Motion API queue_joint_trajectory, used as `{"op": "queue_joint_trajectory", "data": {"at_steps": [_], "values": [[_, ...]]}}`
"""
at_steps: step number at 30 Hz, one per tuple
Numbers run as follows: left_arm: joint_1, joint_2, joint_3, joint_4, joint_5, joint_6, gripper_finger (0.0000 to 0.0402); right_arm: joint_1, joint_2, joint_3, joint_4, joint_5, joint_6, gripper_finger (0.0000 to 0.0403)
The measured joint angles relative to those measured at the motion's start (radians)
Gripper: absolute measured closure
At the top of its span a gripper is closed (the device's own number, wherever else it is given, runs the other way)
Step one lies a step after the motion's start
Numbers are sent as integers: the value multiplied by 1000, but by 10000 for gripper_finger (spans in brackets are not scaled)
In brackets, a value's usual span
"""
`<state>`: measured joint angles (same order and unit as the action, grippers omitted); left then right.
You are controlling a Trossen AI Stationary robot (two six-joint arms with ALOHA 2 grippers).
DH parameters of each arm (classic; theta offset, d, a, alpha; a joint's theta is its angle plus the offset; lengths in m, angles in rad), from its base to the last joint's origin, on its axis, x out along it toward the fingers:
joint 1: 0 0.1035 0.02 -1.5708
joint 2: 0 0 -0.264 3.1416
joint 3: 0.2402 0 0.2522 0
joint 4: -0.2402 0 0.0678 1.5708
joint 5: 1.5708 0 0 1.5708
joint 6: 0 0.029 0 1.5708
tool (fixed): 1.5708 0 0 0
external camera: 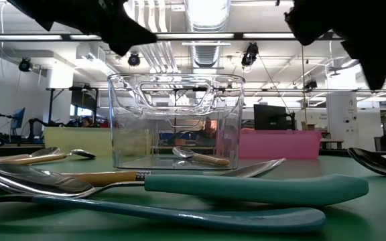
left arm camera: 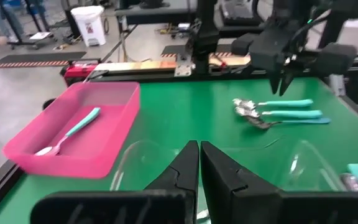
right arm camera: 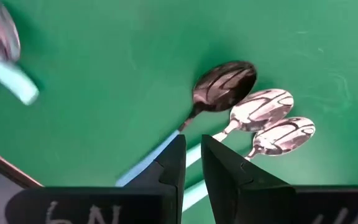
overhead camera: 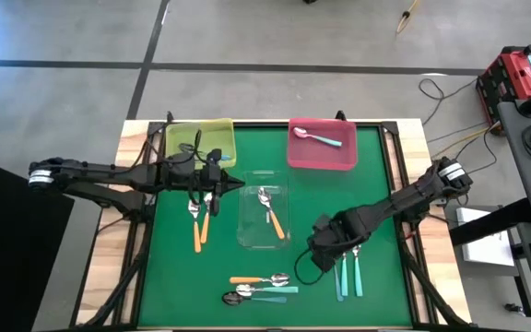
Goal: Sort silverware by color (type)
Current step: Put the right light blue spoon into the pink bin
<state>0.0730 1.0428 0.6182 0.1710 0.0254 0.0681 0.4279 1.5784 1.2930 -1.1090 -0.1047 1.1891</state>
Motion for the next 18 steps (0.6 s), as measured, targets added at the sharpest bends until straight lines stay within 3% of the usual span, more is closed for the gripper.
{"op": "queue_joint_trajectory", "data": {"at_steps": [13, 18], "values": [[-135, 37, 0, 95, 0, 0, 401, 81, 129, 0, 61, -10, 129, 360], [-162, 63, 0, 103, -40, -2, 401, 81, 163, 0, 71, -20, 93, 360]]}}
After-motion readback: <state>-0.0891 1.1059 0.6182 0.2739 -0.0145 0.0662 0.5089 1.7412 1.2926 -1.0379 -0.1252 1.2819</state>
